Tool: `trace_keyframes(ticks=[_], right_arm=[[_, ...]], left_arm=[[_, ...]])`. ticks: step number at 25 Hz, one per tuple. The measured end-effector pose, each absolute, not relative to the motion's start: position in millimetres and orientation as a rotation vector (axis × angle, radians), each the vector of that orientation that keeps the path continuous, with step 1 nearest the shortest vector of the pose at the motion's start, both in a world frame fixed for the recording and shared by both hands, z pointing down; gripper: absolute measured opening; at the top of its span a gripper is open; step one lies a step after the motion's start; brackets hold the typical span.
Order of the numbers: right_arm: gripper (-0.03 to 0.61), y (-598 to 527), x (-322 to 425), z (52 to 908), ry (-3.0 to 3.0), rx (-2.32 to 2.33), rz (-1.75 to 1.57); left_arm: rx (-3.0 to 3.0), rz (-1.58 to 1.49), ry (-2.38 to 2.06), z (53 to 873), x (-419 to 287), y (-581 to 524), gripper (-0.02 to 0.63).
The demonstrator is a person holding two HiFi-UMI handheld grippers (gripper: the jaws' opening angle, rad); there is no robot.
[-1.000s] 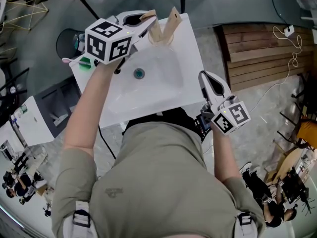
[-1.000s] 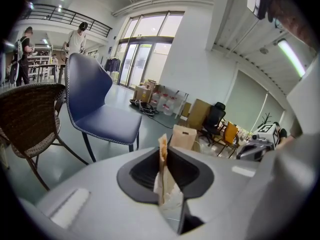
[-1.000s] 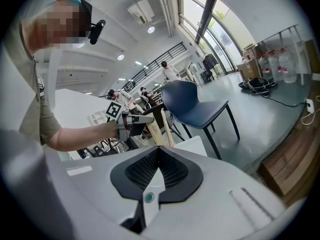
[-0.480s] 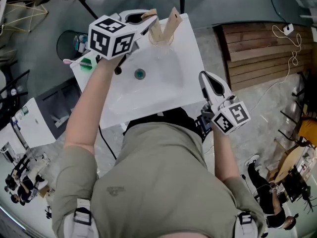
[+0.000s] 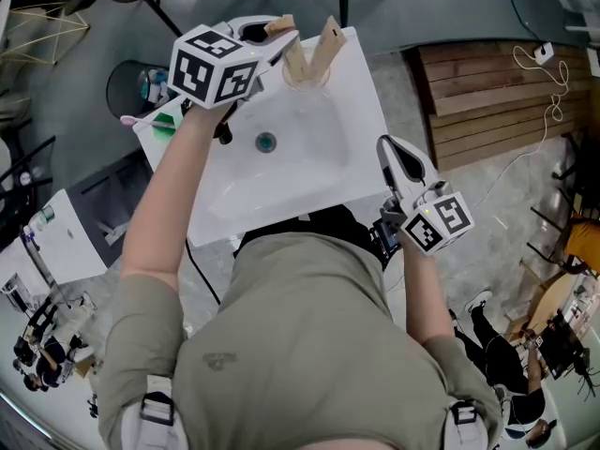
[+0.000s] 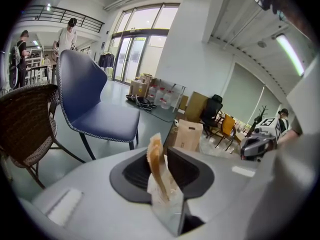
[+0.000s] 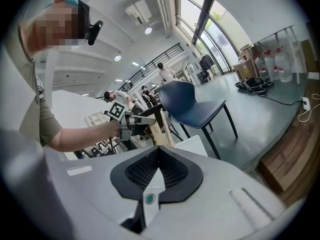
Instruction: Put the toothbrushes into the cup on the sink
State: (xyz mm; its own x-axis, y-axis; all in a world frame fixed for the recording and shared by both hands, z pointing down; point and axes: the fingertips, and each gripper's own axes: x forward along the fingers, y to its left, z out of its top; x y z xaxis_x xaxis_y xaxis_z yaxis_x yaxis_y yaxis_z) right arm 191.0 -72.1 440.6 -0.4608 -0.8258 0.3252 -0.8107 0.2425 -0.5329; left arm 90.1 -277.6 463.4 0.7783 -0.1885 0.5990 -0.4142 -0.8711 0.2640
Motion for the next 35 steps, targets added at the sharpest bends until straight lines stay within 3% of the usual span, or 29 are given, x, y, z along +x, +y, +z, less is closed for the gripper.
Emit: trace_keyframes(ticks=[13,35], right_arm=[[0.011,-74,177,441,2.451,-1.628,-1.042],[0.011,-78,143,420,2.494,-1.601,-0.964]], left_arm=[[2.600,0.838,-0.451,465,84,-289,0.106],[2.680,0.767,-0.504,411,48,-287,0.110]])
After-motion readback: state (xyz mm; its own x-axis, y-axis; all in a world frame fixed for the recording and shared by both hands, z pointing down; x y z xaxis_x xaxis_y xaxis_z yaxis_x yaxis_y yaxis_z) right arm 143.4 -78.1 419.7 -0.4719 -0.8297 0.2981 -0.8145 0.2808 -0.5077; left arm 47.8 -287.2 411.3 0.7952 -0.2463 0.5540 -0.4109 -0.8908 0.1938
